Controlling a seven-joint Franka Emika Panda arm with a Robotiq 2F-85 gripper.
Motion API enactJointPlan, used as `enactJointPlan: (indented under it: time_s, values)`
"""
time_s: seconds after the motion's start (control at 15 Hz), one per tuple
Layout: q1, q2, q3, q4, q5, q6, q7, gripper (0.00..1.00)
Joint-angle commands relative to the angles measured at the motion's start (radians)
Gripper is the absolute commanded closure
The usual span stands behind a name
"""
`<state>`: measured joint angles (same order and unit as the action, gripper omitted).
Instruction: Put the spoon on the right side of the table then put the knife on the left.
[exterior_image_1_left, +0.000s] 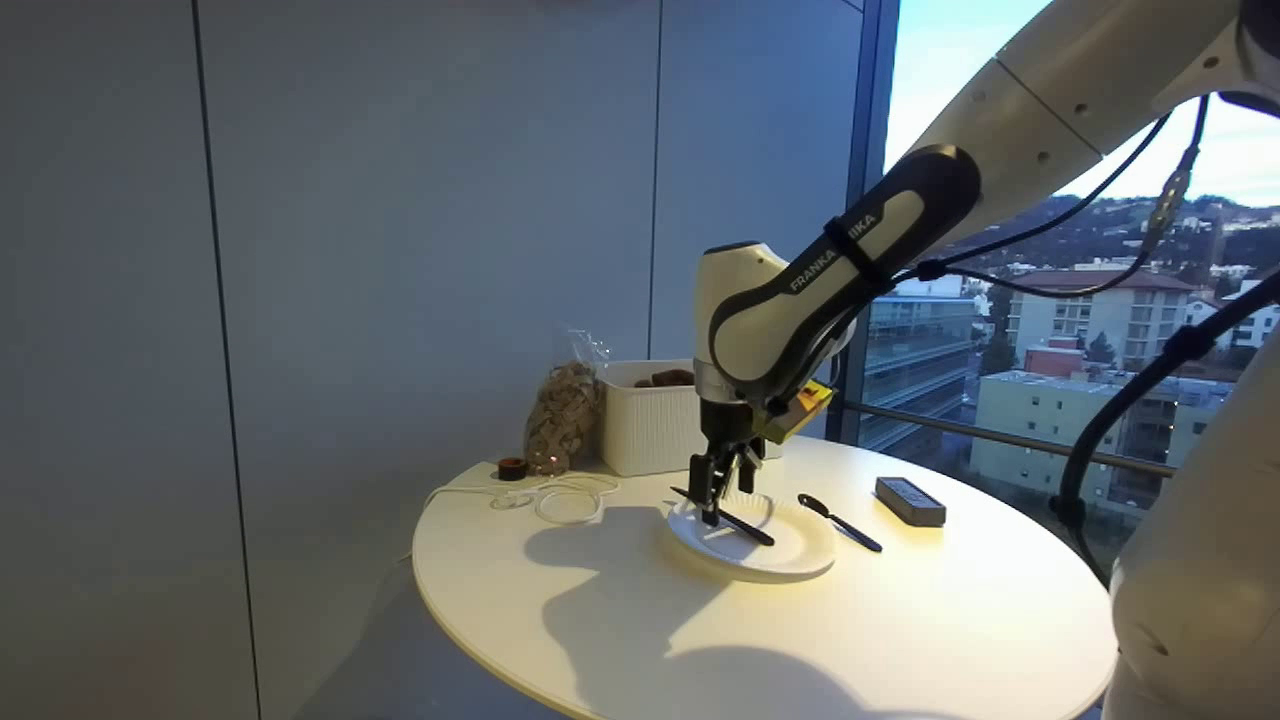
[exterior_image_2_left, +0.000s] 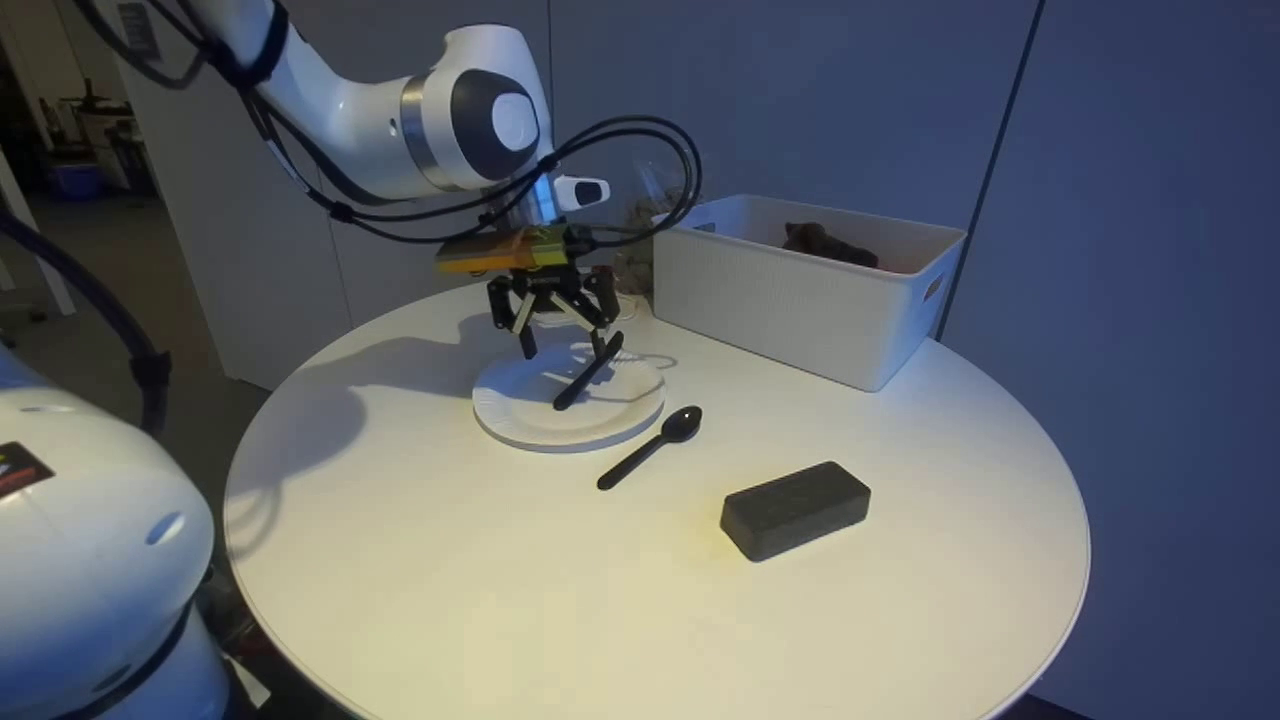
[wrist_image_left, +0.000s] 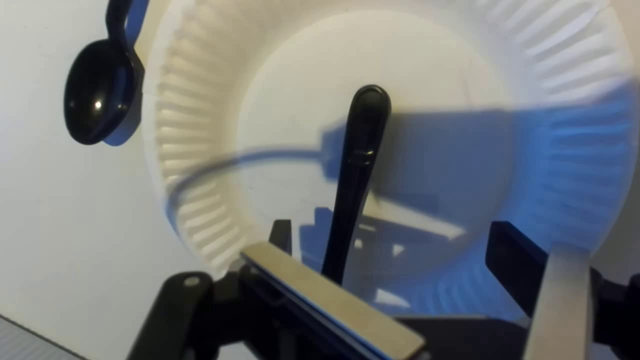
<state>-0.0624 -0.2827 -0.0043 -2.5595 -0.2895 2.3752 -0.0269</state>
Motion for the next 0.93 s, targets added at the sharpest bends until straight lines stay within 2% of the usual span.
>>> enactJointPlan:
  time_s: [0.0,0.13,0.47,0.53,0.6,0.87]
  values:
    - [0.010,0.089,-0.020,0.060,0.026,0.043,-0.061,0.00]
    - [0.012,0.116,-0.034,0.075,0.057,0.057,-0.098,0.00]
    - [0.033,0.157,-0.086,0.116,0.314,0.046,-0.336,0.00]
    - [0.034,0.162,-0.094,0.125,0.359,0.035,-0.379,0.16]
    - [0.033,0.167,-0.099,0.132,0.392,0.027,-0.414,0.25]
    - [0.032,0.179,-0.107,0.149,0.484,0.000,-0.512,0.52]
